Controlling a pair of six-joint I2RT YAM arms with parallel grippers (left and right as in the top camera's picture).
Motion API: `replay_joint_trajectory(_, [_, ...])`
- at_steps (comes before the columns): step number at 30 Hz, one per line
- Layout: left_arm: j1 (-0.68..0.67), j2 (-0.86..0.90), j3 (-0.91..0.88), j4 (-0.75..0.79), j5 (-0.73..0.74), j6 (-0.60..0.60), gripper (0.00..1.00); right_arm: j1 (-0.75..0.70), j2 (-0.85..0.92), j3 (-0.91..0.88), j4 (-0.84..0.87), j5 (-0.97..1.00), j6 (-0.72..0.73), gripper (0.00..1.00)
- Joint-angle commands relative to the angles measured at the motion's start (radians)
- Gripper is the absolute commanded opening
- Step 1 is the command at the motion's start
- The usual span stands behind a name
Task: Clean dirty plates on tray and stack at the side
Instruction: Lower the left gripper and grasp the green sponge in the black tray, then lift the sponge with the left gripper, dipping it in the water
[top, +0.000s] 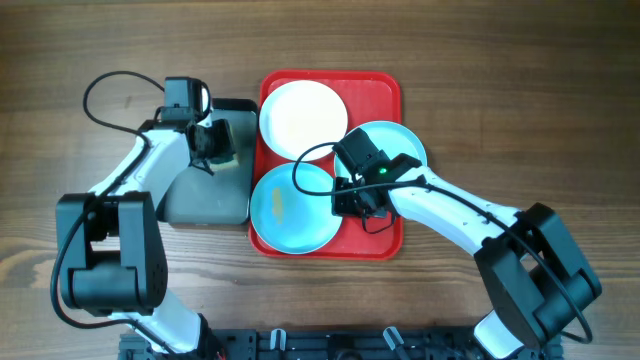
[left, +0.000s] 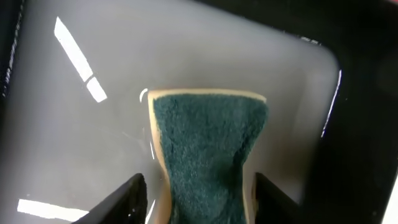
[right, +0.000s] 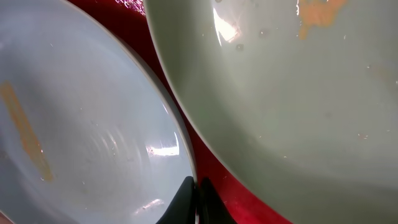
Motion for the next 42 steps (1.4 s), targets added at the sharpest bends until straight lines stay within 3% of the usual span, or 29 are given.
replay_joint_trajectory(1, [-0.005, 0.011, -0.011, 0.007, 0.011, -0.013, 0.45, 0.010, 0.015, -0.005, 0.012, -0.014, 0.011, 0.04])
replay_joint_trajectory(7, [-0.008, 0.013, -0.025, 0.013, 0.011, -0.037, 0.52, 0.010, 0.015, -0.005, 0.012, -0.014, 0.011, 0.04])
replay_joint_trajectory(20, [-0.010, 0.016, -0.025, 0.027, 0.000, 0.047, 0.51, 0.010, 0.015, -0.005, 0.012, -0.018, 0.014, 0.04])
replay_joint_trajectory(29, [-0.010, 0.016, -0.025, 0.031, 0.000, 0.046, 0.50, 0.010, 0.015, -0.005, 0.012, -0.018, 0.011, 0.05])
replay_joint_trajectory(34, [-0.010, 0.016, -0.025, 0.056, 0.000, 0.046, 0.44, 0.010, 0.015, -0.005, 0.012, -0.018, 0.011, 0.05])
replay_joint_trajectory(42, [-0.010, 0.027, -0.045, 0.063, 0.000, 0.046, 0.46, 0.010, 0.015, -0.005, 0.013, -0.018, 0.011, 0.05])
